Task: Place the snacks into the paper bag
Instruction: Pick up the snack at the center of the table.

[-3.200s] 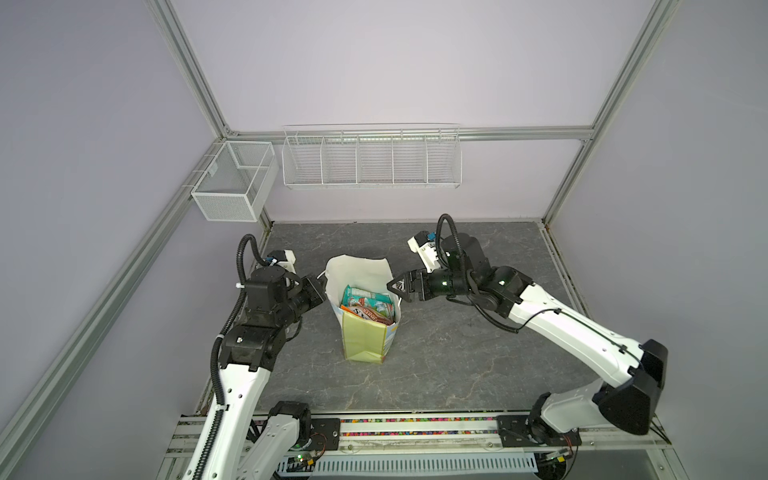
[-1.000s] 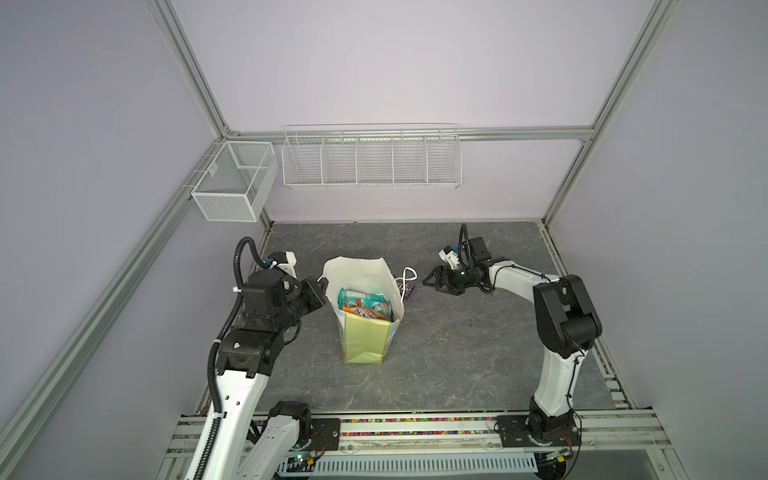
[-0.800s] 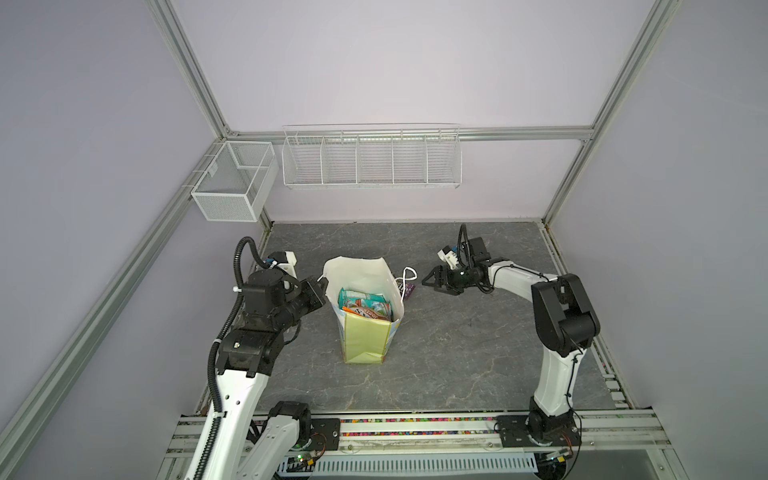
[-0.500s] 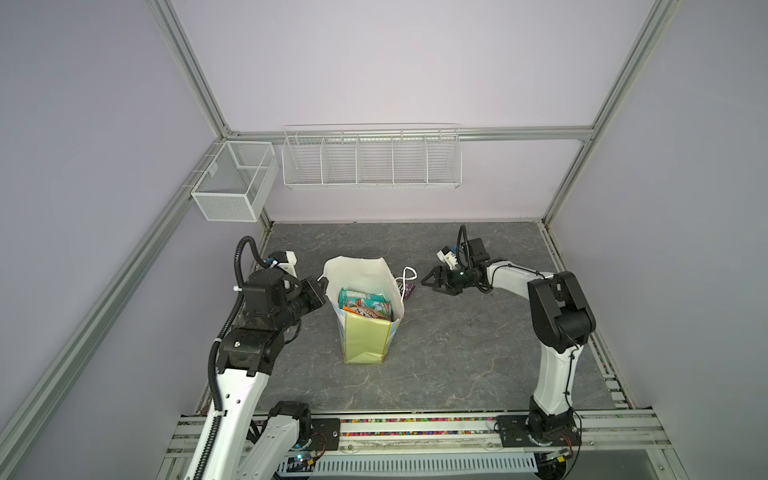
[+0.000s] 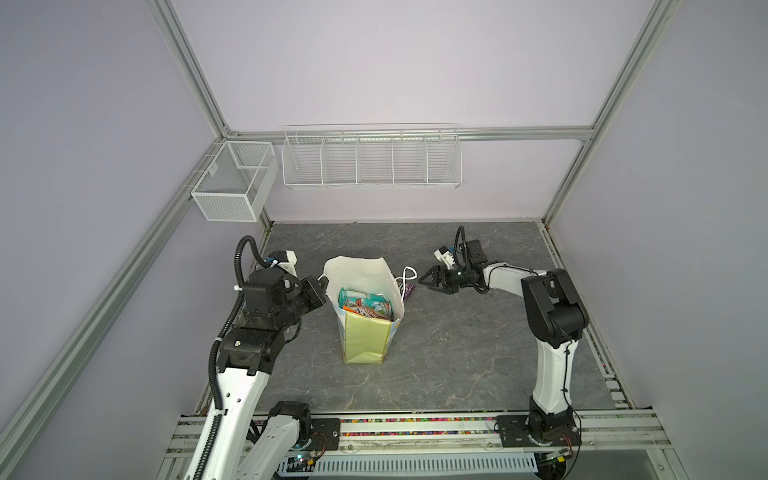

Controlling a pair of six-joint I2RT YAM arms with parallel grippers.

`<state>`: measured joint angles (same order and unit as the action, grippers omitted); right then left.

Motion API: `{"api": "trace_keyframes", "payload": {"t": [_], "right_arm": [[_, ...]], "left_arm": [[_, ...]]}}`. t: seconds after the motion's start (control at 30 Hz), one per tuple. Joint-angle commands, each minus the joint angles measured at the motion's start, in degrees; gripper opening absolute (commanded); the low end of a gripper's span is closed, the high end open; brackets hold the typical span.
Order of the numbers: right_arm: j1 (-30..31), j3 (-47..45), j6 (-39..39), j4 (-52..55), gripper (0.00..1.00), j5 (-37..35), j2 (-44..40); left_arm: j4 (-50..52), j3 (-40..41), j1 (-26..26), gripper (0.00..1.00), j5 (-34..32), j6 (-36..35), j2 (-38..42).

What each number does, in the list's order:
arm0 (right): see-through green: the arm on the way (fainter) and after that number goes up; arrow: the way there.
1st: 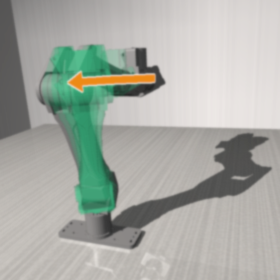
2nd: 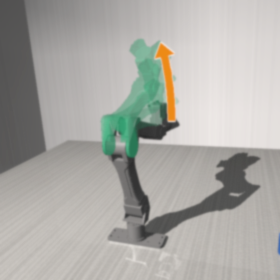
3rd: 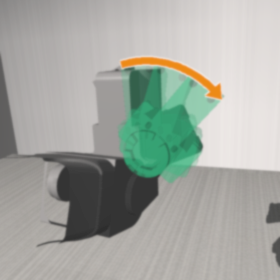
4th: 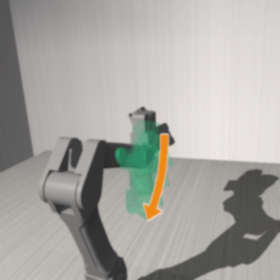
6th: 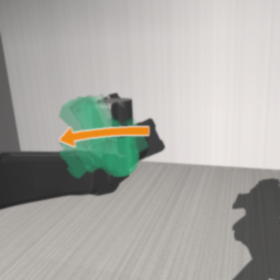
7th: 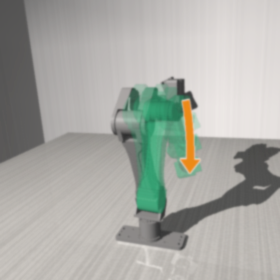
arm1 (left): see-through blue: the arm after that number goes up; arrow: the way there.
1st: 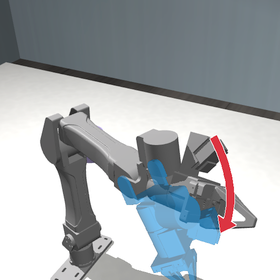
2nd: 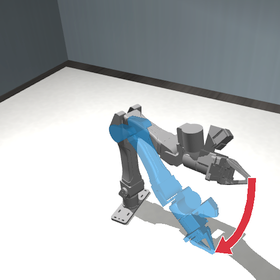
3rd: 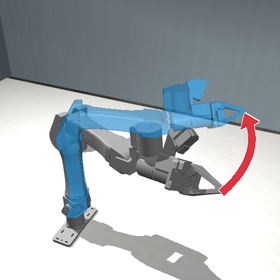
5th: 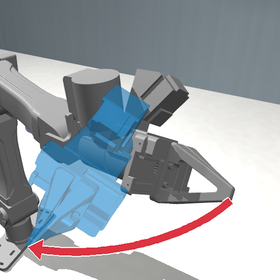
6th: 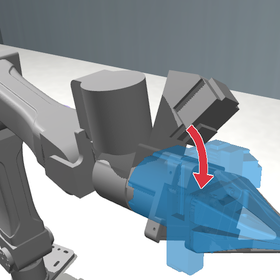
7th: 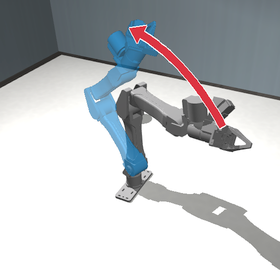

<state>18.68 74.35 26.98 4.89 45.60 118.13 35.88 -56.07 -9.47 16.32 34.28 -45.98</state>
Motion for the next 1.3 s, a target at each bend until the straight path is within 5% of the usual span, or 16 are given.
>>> {"api": "trace_keyframes", "payload": {"t": [0.0,0.63,1.27], "right_arm": [[-0.29,-0.12,0.74,-2.30,0.71,1.58,0.74],[-1.18,2.38,11.35,-15.61,0.68,13.32,7.31],[-1.16,6.05,19.80,-23.78,0.67,14.90,11.95]], "left_arm": [[-2.39,-1.59,-0.01,0.00,-0.58,0.34,0.28],[-2.57,-2.11,-0.01,0.00,-0.59,0.48,0.14],[-2.53,-2.81,0.03,0.00,-0.94,0.52,0.07]]}}
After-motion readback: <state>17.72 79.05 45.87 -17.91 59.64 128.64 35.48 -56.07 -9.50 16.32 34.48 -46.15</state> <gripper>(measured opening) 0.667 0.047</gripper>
